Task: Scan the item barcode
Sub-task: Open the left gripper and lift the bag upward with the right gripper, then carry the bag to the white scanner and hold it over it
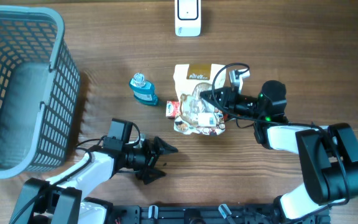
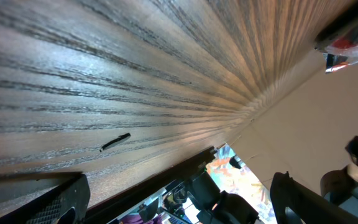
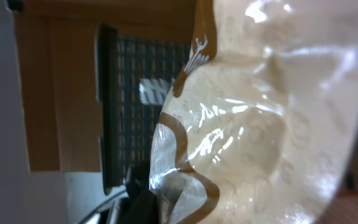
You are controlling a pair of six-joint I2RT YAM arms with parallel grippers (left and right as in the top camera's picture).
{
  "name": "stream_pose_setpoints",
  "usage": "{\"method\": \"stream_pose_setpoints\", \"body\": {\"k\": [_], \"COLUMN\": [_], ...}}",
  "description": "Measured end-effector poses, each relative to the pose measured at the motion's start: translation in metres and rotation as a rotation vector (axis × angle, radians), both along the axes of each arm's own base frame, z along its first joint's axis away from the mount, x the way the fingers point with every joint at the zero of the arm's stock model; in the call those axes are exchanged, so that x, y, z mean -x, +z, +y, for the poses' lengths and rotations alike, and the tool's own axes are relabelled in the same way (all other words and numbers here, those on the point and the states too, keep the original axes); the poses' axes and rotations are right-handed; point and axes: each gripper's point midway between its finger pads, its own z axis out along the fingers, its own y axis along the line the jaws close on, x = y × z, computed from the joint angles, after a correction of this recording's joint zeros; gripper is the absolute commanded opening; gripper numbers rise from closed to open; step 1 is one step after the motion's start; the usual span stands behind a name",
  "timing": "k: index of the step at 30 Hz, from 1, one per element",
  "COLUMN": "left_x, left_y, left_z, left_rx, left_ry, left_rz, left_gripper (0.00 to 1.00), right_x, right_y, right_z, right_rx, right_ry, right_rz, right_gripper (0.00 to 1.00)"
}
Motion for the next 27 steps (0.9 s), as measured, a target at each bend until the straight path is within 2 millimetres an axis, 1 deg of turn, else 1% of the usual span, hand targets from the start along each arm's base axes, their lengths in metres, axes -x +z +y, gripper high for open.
{"method": "stream_pose_setpoints", "body": {"k": [2,4,6,8,12,13,15,18,21,23,24,27], "left_x": [0.0,0.0,0.0,0.0,0.0,0.0,0.0,0.0,0.0,0.0,0.0,-0.001], "left_y": [0.0,0.0,0.0,0.0,0.0,0.0,0.0,0.001,0.001,0.001,0.001,0.001], "left_z": [0.0,0.0,0.0,0.0,0.0,0.0,0.0,0.0,0.0,0.0,0.0,0.0], "left_rx": [0.001,0.001,0.001,0.001,0.001,0.001,0.001,0.002,0.003,0.003,0.003,0.004], "left_ry": [0.0,0.0,0.0,0.0,0.0,0.0,0.0,-0.001,-0.001,-0.001,-0.001,-0.001], "left_rz": [0.0,0.0,-0.001,-0.001,-0.001,-0.001,-0.001,-0.001,0.0,-0.001,-0.001,-0.003], "left_gripper": [0.92,0.93,0.93,0.93,0.93,0.93,0.93,0.93,0.94,0.94,0.95,0.97], "right_x": [-0.004,-0.008,-0.009,-0.012,-0.02,-0.023,-0.027,-0.042,-0.065,-0.079,-0.086,-0.094], "right_y": [0.014,0.038,0.054,0.064,0.078,0.092,0.107,0.122,0.13,0.142,0.162,0.2], "right_z": [-0.001,-0.005,-0.009,-0.013,-0.019,-0.024,-0.03,-0.036,-0.038,-0.038,-0.039,-0.043], "right_rx": [-0.038,-0.111,-0.162,-0.205,-0.273,-0.313,-0.346,-0.352,-0.288,-0.248,-0.237,-0.222], "right_ry": [-0.019,-0.041,-0.056,-0.077,-0.137,-0.177,-0.226,-0.296,-0.362,-0.386,-0.4,-0.437], "right_rz": [-0.022,-0.038,-0.045,-0.009,0.06,0.062,0.052,0.08,0.122,0.111,0.05,-0.036], "right_gripper": [0.06,0.06,0.05,0.05,0.05,0.06,0.05,0.05,0.05,0.05,0.05,0.05]}}
